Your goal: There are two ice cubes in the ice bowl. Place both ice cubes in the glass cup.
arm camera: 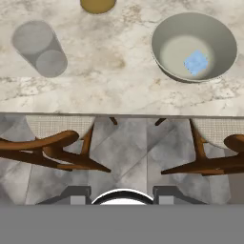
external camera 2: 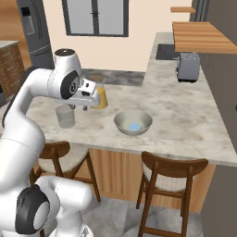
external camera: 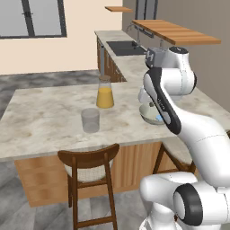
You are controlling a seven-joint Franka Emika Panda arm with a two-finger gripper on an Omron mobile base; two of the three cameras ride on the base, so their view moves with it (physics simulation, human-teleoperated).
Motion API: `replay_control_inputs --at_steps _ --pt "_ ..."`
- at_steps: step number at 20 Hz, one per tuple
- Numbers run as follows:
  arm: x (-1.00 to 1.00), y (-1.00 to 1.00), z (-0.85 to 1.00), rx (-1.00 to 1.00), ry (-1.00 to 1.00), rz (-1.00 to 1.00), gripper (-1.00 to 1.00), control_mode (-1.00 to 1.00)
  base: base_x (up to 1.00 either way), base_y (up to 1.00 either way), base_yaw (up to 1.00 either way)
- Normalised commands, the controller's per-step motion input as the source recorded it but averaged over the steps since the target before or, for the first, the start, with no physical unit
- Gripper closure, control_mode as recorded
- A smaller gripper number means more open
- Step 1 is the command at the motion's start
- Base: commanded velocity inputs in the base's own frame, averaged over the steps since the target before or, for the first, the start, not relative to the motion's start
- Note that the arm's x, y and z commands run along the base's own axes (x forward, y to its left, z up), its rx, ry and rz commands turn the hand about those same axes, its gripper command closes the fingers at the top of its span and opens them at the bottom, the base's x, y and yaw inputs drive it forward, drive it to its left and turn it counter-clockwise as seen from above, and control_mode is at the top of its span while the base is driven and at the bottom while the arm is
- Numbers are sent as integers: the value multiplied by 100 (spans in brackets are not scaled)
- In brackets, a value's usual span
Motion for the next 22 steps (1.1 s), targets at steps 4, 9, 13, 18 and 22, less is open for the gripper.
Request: replay_control_inputs --at_steps 4,9,13,18,22 --pt "-4 -32 0 6 -2 -10 -100 -100 0 0 0" --pt "0 -56 -5 6 0 -19 -100 -100 0 0 0" --pt "0 -29 -12 0 9 -16 -100 -100 0 0 0" --pt "33 -24 0 0 6 -2 -100 -100 0 0 0" --pt "37 -24 0 1 4 0 -100 -100 0 0 0"
